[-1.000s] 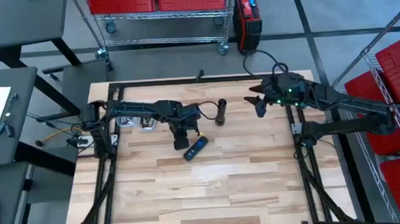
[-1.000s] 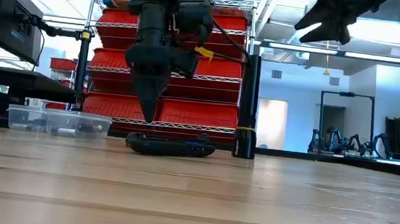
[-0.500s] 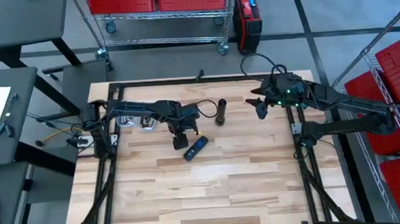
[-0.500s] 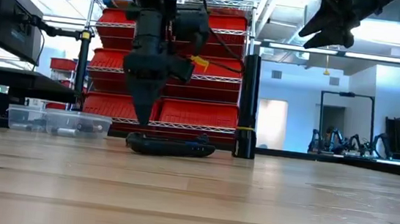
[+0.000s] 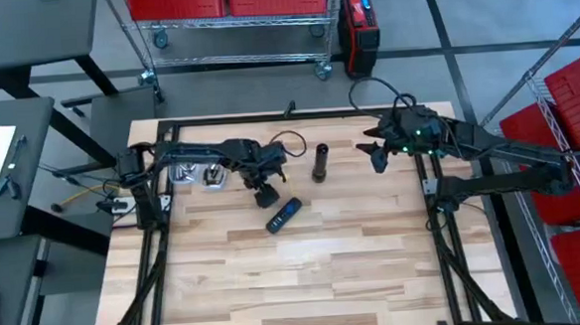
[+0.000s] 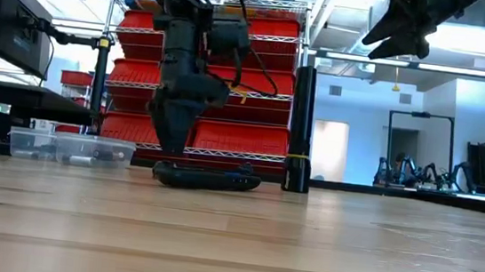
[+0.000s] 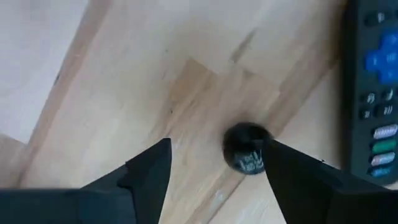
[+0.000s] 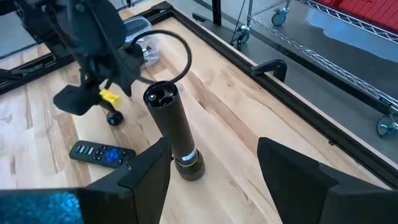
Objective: Insert battery
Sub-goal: Close the flashlight's battery compartment
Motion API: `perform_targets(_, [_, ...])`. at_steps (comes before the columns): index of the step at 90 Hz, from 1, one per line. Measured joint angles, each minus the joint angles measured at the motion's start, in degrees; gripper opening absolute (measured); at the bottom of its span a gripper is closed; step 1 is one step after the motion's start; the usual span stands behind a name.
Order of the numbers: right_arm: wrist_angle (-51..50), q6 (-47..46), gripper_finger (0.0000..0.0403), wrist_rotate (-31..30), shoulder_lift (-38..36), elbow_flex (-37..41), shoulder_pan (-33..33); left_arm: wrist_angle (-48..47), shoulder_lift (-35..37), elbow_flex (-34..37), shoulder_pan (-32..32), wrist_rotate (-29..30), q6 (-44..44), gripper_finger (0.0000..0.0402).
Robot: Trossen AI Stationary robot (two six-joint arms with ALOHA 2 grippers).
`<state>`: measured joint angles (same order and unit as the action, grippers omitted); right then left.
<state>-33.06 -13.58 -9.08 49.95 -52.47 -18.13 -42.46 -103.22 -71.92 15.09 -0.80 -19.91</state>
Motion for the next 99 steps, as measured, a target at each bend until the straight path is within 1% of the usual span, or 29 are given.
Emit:
perform_targets(8, [0.0,-0.1,0.0226,0.0,0.0,0.0,0.0,-0.5,0.0,0.0,0.0,-0.2,-1.9,0.0228])
perform_targets(21, [0.0,-0.1,0.0226,0.0,0.0,0.0,0.0,-1.0,-1.5,0.4,-0.7,-0.4,-2.3,0.0228])
perform_targets(27, [0.0,-0.1,0.0226,0.0,0.0,0.0,0.0,0.6,-2.3,0.3,-1.1,-0.8,-3.7,0.0228])
perform_targets(51, [-0.8,-0.1,0.0226,0.2,0.0,0.0,0.0,0.7,-2.8,0.4,-2.0,-2.1,-3.6,0.0228])
perform_targets(59, [-1.2,-0.1,0.0226,0.2,0.0,0.0,0.0,-0.2,-1.5,0.4,-2.1,-3.0,-1.8,0.0228])
perform_targets(75, [-1.4,-0.1,0.0226,0.2,0.0,0.0,0.0,0.6,-0.4,0.6,-3.8,-2.6,5.5,0.0228])
perform_targets(89, [-2.0,-0.1,0.0226,0.2,0.0,0.0,0.0,1.9,-1.1,4.2,-3.9,-2.3,2.4,0.0228])
perform_targets(99, [-2.9,0.0,0.0226,0.2,0.0,0.0,0.0,3.8,-0.9,4.0,-3.9,-2.1,1.8,0.0228])
